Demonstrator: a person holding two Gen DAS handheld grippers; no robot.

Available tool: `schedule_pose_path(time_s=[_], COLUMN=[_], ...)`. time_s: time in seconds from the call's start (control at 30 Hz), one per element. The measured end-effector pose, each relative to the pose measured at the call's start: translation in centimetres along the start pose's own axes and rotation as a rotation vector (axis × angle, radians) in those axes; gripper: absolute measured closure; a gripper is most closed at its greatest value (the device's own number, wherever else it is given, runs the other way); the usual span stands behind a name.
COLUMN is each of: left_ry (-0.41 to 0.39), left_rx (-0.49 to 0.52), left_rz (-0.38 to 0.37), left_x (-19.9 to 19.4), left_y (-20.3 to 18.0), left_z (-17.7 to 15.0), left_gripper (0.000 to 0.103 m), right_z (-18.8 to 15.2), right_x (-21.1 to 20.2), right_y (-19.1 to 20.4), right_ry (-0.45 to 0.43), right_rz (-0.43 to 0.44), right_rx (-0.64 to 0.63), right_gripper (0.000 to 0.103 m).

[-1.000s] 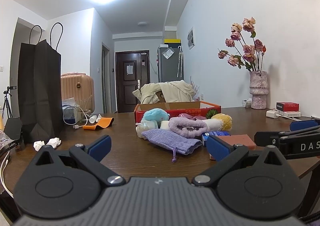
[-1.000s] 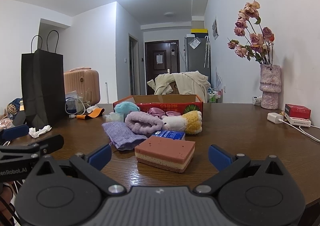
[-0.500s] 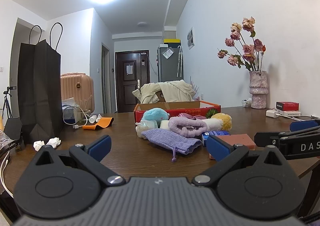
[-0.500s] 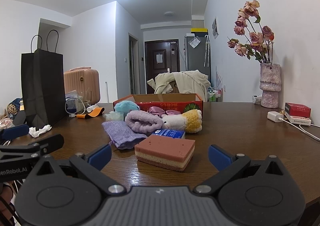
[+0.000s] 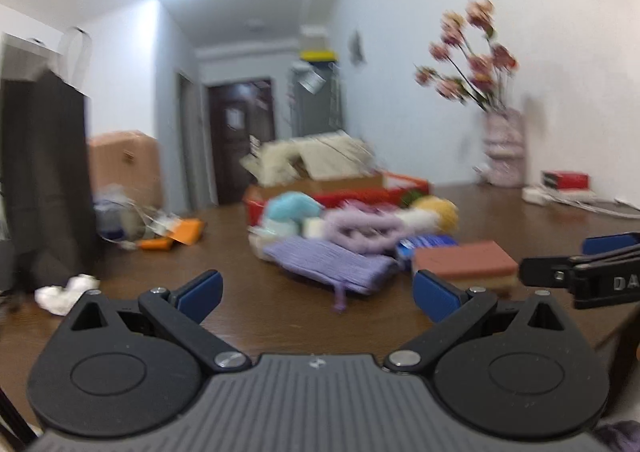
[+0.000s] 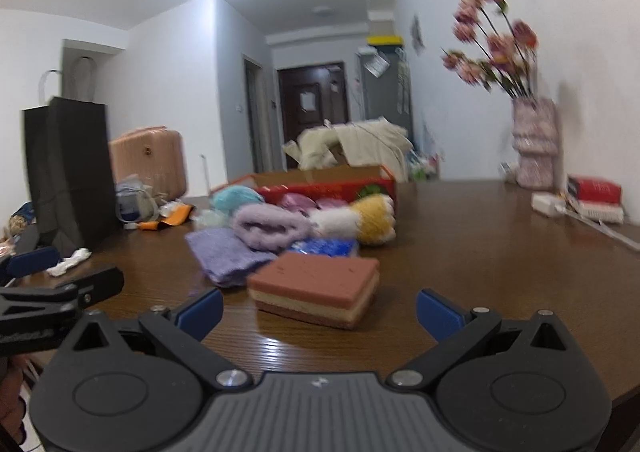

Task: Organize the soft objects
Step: 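Lower the right gripper onto the pink sponge block and close it, then carry the sponge block into the cardboard box and open the right gripper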

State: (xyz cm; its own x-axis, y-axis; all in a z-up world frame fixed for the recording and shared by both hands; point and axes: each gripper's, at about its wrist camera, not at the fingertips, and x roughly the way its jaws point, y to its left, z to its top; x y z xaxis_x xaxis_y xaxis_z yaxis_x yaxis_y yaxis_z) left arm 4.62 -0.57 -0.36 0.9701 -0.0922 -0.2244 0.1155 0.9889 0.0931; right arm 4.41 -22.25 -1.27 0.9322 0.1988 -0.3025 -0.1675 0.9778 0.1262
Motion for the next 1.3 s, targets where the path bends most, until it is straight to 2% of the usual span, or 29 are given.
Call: schedule_pose_path(time_s=[0.1, 0.17, 0.23, 0.3, 0.37, 0.43, 0.5, 0.57, 0.6, 0.73, 0.87, 0.93, 1.13, 1.3], left_ry=[0.057, 0.095, 0.135, 0.185, 0.242, 0.291, 0.339, 0.382, 0.379, 0.372, 0.240, 0.219, 0.185, 0.219], left_rx=[-0.008, -0.053, -0.102, -0.129, -0.163, -0.219, -0.260, -0.295, -0.312, -0.342, -0.343, -0.370, -0.409, -0.402], left_rz=[-0.032, -0.093, -0.152, -0.187, -0.218, -0.249, -0.299, -0.338, -0.349, -0.351, -0.370, -0.364, -0.297, -0.225], left_x=[2.2, 3.7, 5.6, 7.8, 10.3, 12.5, 14.3, 15.7, 15.8, 15.2, 14.1, 14.9, 19.6, 27.8], left_y=[-0.6, -0.6, -0.7, -1.2, -1.5, -1.6, -1.8, -2.0, -2.1, -2.0, -1.1, -0.2, 3.7, 7.7], left_z=[0.5, 1.3, 2.0, 2.7, 3.3, 3.6, 3.8, 3.5, 3.4, 4.6, 7.8, 9.2, 15.5, 20.5], left_gripper=[0.000, 0.000, 0.004, 0.019, 0.027, 0.036, 0.060, 0.075, 0.079, 0.080, 0.079, 0.079, 0.079, 0.080], right_z=[0.0, 0.1, 0.5, 1.0, 1.5, 2.0, 2.4, 2.5, 2.5, 3.2, 6.4, 8.4, 16.0, 23.7], right_x=[1.6, 2.6, 3.8, 5.0, 6.2, 7.3, 8.3, 9.2, 9.6, 9.8, 9.1, 10.2, 17.2, 26.2], right_y=[-1.1, -1.9, -2.9, -4.0, -4.6, -4.9, -5.2, -5.6, -5.9, -6.8, -6.8, -6.9, -6.3, -3.8], right_ry=[0.059, 0.083, 0.120, 0.142, 0.157, 0.173, 0.195, 0.212, 0.225, 0.220, 0.121, 0.091, 0.068, 0.084], right_rz=[0.004, 0.013, 0.041, 0.064, 0.085, 0.109, 0.131, 0.159, 0.175, 0.205, 0.257, 0.289, 0.384, 0.410], right_rx=[0.056, 0.102, 0.162, 0.224, 0.261, 0.269, 0.282, 0.301, 0.312, 0.323, 0.258, 0.241, 0.192, 0.107], right_gripper=[0.000, 0.001, 0.009, 0.012, 0.019, 0.035, 0.044, 0.057, 0.059, 0.070, 0.070, 0.070, 0.072, 0.072])
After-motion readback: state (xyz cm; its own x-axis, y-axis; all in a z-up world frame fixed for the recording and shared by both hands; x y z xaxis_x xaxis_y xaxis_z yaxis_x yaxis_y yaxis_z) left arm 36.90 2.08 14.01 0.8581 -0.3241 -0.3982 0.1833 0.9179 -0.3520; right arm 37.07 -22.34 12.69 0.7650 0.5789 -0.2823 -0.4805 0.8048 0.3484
